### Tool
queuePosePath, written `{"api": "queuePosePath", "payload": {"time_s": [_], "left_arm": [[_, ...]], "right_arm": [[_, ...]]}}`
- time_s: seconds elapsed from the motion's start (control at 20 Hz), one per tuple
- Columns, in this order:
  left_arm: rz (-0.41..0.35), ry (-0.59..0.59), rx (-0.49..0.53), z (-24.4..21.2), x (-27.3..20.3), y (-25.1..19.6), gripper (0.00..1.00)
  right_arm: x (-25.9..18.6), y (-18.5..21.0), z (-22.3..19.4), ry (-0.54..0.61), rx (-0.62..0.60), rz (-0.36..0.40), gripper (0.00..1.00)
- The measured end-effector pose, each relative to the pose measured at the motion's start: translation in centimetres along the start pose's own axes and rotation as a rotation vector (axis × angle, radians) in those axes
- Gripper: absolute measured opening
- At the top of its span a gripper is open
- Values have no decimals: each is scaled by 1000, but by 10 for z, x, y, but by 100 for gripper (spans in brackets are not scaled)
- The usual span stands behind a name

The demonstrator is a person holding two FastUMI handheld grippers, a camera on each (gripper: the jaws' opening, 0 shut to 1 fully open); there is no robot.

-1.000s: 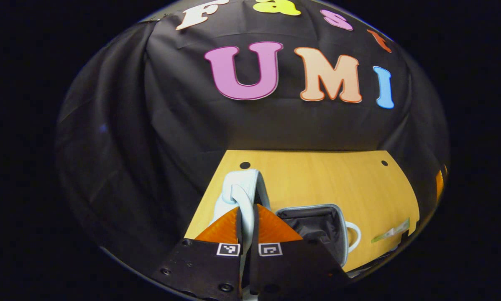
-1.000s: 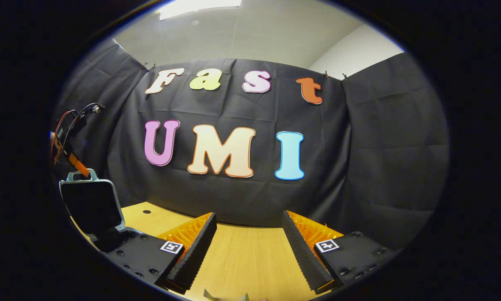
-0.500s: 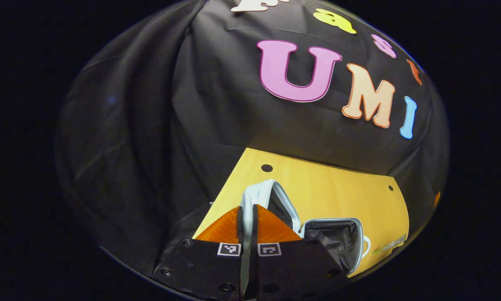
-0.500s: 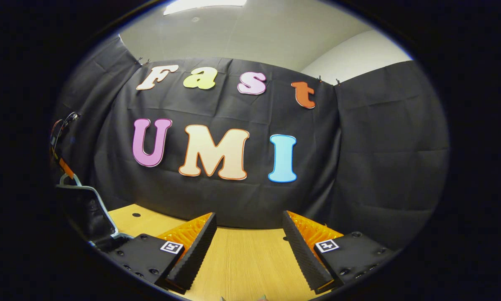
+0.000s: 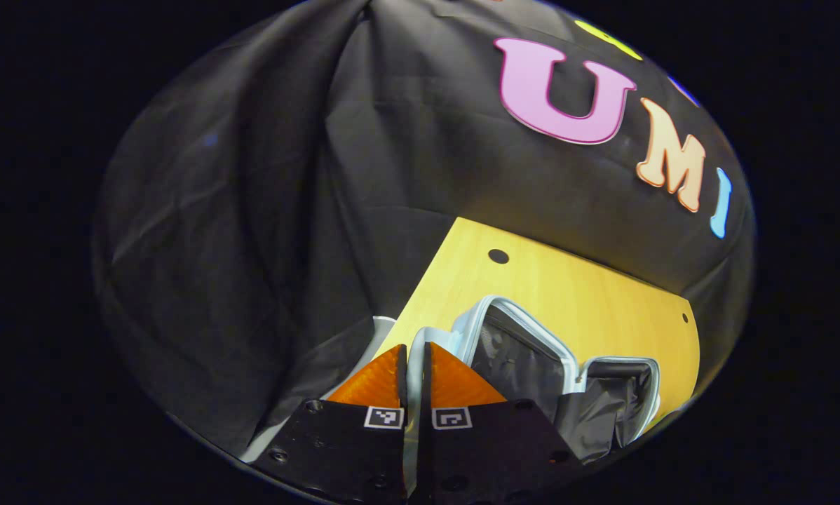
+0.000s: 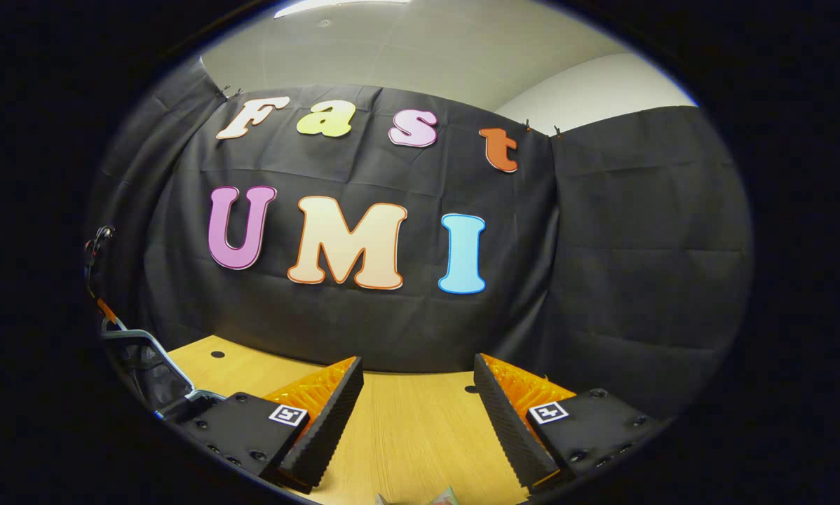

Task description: First open the suitcase, pack the skin care products into it, and then close the suitcase.

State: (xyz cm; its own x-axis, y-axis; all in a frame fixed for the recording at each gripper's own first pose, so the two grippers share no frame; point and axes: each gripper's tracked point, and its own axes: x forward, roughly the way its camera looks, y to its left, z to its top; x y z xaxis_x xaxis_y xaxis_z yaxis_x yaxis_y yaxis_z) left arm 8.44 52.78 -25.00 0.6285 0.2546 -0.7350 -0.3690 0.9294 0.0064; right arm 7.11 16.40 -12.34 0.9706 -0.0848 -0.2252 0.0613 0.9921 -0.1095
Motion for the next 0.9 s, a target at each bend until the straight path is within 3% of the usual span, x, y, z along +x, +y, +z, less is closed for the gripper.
{"api": "queuePosePath", "payload": {"time_s": [0.25,0.35,0.45,0.55,0.75,0.9], "left_arm": [[75,62,-8,-48,39,32,1],[119,53,-30,-55,42,45,8],[165,-19,-46,-44,36,56,19],[154,-129,-61,-21,22,49,22],[181,-383,-11,36,-36,25,64],[191,-533,35,67,-82,-13,83]], "right_arm": [[-4,-13,-1,20,-2,-38,100],[-4,-16,1,21,10,-37,98],[-4,-21,4,15,24,-40,98],[-5,-28,8,4,41,-45,98],[-8,-46,17,-55,86,-54,99],[-8,-56,22,-76,78,-20,98]]}}
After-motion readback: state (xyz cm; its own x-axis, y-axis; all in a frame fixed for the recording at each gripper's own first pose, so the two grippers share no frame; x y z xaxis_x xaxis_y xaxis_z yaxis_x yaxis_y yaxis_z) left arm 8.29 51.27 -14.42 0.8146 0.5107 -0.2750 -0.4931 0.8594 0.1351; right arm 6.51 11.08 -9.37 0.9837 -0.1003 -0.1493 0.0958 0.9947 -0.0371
